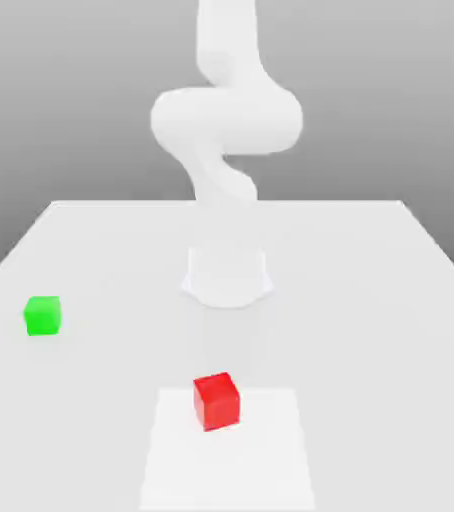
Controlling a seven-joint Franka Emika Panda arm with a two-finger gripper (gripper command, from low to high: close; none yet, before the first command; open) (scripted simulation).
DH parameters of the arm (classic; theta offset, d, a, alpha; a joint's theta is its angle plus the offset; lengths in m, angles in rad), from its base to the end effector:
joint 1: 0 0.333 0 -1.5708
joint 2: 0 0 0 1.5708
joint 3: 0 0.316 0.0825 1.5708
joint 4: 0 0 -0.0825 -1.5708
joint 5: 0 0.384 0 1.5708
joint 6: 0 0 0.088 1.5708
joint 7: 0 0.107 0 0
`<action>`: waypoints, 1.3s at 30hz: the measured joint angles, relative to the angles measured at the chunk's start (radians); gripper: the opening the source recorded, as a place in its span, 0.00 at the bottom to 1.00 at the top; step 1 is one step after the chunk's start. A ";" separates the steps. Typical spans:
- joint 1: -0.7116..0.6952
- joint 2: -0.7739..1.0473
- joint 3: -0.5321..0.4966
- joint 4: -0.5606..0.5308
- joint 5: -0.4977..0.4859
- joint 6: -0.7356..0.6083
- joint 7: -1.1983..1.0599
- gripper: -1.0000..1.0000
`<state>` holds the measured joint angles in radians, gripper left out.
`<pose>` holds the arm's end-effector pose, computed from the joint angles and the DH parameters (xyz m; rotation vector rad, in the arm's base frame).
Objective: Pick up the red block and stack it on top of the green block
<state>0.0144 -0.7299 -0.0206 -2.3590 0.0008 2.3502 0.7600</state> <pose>0.3757 -0.0049 0.6612 -2.5115 1.0126 -0.9409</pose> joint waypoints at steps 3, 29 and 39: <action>0.019 0.103 -0.027 -0.082 0.002 0.072 -0.058 0.50; 0.018 0.926 -0.031 -0.473 0.082 0.678 -0.420 0.00; 0.014 0.705 -0.051 -0.505 -0.007 0.489 -0.356 0.00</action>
<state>0.0287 -0.0249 -0.0715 -2.8640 -0.0064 2.8389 0.4045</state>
